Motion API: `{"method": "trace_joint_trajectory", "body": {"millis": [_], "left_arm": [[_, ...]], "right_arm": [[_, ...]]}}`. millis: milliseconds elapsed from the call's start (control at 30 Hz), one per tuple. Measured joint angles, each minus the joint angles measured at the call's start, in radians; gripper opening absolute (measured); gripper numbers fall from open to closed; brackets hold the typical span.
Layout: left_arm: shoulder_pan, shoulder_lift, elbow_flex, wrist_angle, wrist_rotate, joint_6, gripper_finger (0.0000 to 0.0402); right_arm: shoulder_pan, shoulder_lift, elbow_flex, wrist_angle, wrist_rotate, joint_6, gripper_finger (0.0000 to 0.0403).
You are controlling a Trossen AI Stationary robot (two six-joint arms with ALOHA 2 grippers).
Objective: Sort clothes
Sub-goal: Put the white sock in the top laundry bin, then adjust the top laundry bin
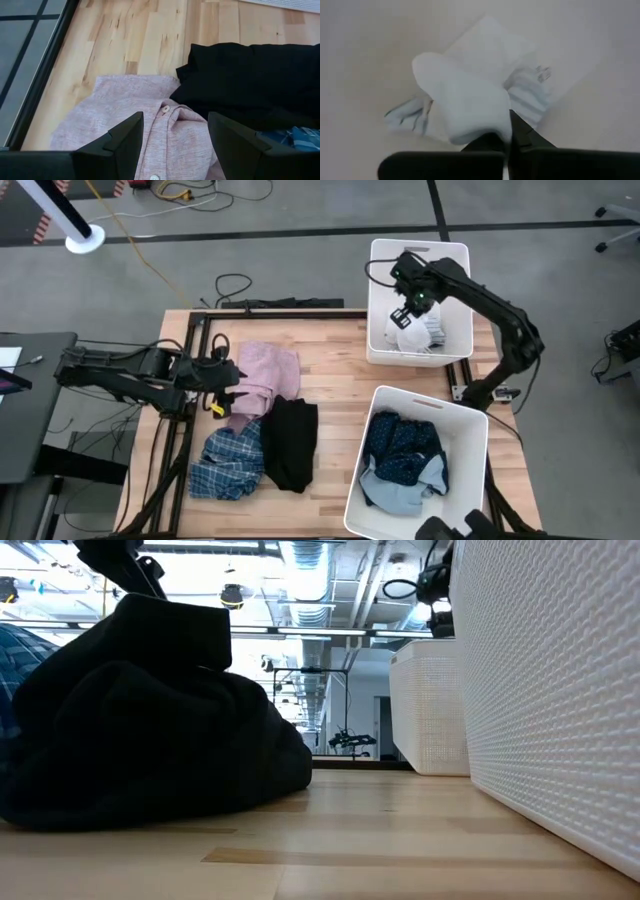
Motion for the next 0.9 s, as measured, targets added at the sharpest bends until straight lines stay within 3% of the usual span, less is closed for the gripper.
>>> {"method": "trace_joint_trajectory", "body": {"millis": [200,600,900], "left_arm": [[-0.019,0.0,0.0,0.0,0.0,-0.019,0.0217],[-0.036,0.0,0.0,-0.006,-0.001,0.024,0.0217],[-0.036,0.0,0.0,-0.002,-0.012,0.111,0.0217]], "right_arm": [[0.014,0.003,0.0,-0.091,-0.109,0.0,0.0055],[0.126,-0.034,0.0,-0.179,-0.138,0.023,0.0199],[0.301,-0.034,0.0,-0.238,-0.243,0.015,0.0217]]}}
